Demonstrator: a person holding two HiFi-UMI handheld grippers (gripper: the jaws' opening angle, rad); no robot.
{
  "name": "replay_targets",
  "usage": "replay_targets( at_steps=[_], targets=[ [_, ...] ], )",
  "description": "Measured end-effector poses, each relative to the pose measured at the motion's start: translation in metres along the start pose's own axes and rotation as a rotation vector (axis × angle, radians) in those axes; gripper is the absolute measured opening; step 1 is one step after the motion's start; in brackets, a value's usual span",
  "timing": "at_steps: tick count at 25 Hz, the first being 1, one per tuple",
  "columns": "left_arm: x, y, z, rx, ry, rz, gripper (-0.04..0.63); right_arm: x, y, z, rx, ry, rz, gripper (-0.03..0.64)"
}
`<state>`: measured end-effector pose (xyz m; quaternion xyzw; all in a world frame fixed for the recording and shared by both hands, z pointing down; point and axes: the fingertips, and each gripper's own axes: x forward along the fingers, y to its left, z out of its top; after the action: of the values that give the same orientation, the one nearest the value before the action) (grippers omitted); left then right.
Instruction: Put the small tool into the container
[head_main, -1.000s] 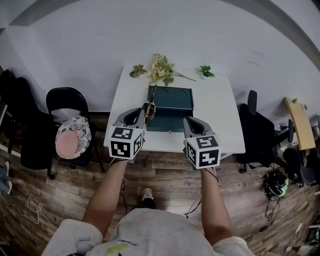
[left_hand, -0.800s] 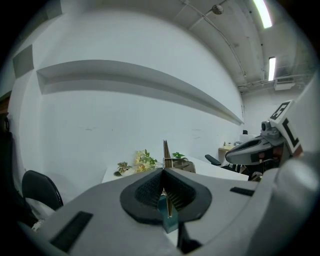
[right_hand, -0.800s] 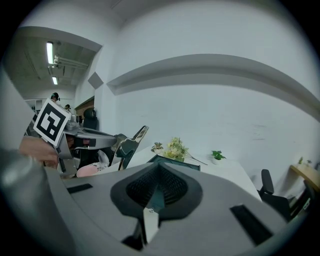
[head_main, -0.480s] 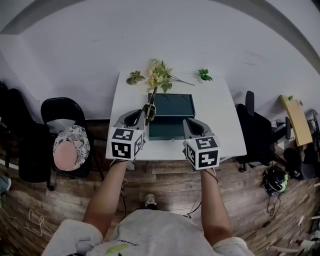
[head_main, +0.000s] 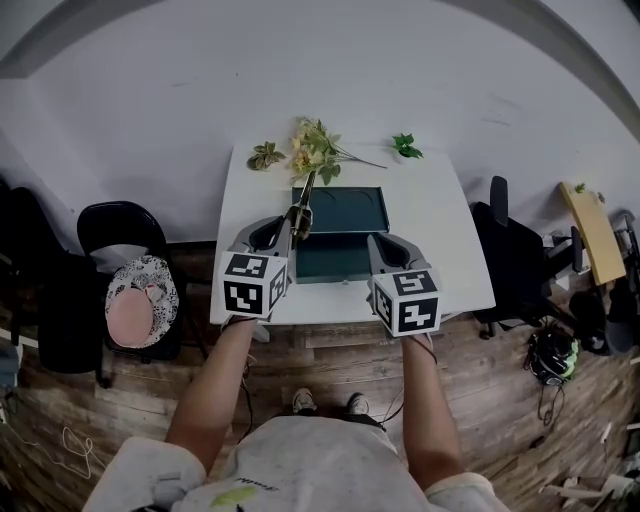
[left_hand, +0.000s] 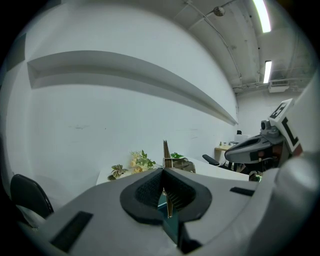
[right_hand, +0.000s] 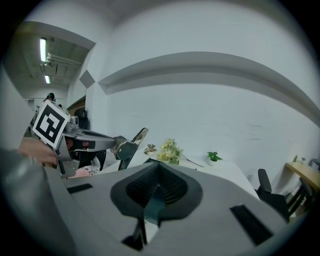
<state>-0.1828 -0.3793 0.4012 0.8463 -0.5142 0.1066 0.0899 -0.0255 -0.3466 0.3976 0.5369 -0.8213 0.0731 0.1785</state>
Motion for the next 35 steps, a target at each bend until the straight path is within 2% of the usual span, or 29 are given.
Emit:
replay_targets(
  at_steps=[18, 24, 30, 35],
  targets=[
    [0.023, -0.036, 0.01, 0.025, 0.003, 0.076, 0.0, 0.001, -0.049, 0.0, -0.012, -0.038, 0.077, 0.006],
    [0.025, -0.042, 0.008, 0.055, 0.02, 0.086, 0.0, 0.0, -0.054, -0.001, -0.011, -0.045, 0.095, 0.005],
    [0.023, -0.045, 0.002, 0.092, 0.049, 0.067, 0.0, -0.004, -0.052, -0.005, -0.003, -0.046, 0.097, 0.005],
    [0.025, -0.051, -0.005, 0.159, 0.093, 0.026, 0.0, -0.008, -0.05, -0.01, 0.006, -0.042, 0.089, 0.005]
  ],
)
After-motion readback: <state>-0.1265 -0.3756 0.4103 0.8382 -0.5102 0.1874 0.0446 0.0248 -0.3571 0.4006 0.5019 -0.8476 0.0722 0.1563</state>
